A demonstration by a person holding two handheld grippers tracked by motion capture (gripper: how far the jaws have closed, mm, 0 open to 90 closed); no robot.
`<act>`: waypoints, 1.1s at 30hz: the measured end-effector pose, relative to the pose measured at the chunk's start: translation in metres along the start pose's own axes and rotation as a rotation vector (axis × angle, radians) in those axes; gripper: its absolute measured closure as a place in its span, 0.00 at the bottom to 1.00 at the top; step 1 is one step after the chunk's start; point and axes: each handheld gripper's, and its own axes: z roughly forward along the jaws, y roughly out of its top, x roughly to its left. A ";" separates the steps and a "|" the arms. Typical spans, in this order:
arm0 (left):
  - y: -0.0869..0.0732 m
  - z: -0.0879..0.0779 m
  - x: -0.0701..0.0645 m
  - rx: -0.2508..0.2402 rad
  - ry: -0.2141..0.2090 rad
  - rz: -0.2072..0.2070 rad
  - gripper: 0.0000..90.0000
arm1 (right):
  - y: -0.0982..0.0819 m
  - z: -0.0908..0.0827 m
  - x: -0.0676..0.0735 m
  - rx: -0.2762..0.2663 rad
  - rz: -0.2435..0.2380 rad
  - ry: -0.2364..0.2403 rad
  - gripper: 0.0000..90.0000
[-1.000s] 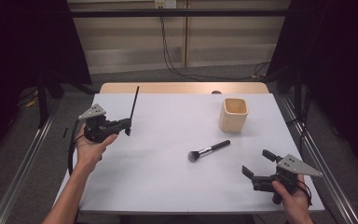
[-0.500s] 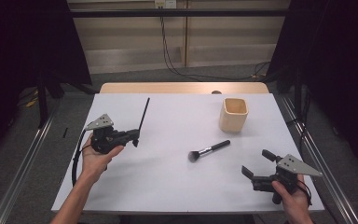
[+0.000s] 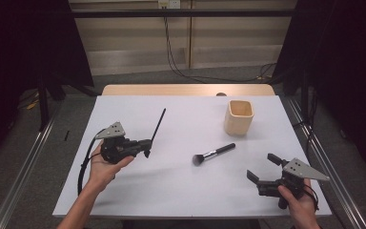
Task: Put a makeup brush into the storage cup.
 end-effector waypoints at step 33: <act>0.009 0.032 -0.038 0.153 -0.143 0.068 0.95 | 0.002 0.003 0.009 -0.003 -0.025 0.079 0.00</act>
